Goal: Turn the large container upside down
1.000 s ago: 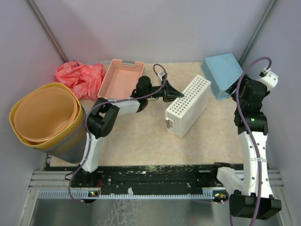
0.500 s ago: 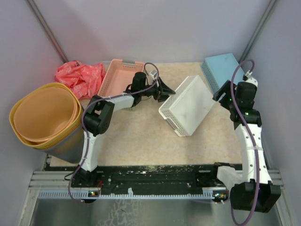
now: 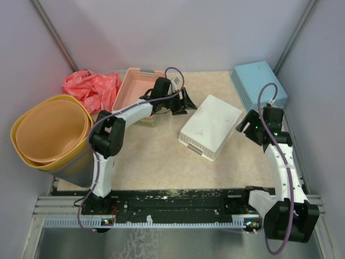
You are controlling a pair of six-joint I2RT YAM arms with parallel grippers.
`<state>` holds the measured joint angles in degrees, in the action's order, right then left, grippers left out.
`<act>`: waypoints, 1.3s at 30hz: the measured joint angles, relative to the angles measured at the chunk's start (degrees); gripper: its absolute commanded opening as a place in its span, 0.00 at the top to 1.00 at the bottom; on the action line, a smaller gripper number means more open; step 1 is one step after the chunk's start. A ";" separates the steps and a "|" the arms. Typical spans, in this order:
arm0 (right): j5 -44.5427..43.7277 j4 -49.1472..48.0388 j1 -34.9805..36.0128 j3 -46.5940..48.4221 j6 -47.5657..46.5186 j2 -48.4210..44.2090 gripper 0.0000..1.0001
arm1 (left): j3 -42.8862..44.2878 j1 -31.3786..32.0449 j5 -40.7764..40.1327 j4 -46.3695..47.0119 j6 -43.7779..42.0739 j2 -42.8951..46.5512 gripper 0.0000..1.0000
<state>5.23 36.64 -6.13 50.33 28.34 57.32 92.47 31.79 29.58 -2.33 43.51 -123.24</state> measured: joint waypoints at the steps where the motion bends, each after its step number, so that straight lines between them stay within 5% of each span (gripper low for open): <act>1: 0.79 -0.15 0.00 -1.86 0.55 -0.02 0.27 | 0.46 0.02 -0.76 -1.29 -1.18 0.31 0.22; 6: 6.47 -3.17 0.00 -9.77 4.52 0.13 0.32 | 2.51 0.79 -2.64 -6.16 -6.62 0.79 0.22; 12: 11.50 -13.84 0.00 -14.86 10.14 4.20 0.65 | 1.40 3.08 -2.51 -10.54 -10.64 1.40 0.22; 15: 12.68 -21.09 0.00 -14.80 12.81 9.88 0.72 | -1.40 3.82 -2.12 -10.69 -11.10 2.73 0.22; 23: 12.61 -32.74 -0.42 -1.88 15.69 32.96 0.73 | -1.99 4.09 -1.84 -11.74 -11.17 3.41 0.22; 27: 12.39 -32.79 -0.39 6.51 15.72 39.71 0.62 | 2.16 4.59 -1.66 -13.86 -11.23 2.73 0.22; 32: 8.59 -30.18 -0.39 7.10 13.90 32.04 0.55 | 7.61 4.72 -1.29 -13.60 -11.02 1.36 0.22; 39: 4.09 -25.38 -0.26 0.61 8.87 9.42 0.54 | 18.97 4.55 0.35 -12.66 -9.81 -8.04 0.22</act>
<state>9.32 11.27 -6.39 50.94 37.21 66.74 111.44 36.34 29.93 -14.98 33.69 -131.28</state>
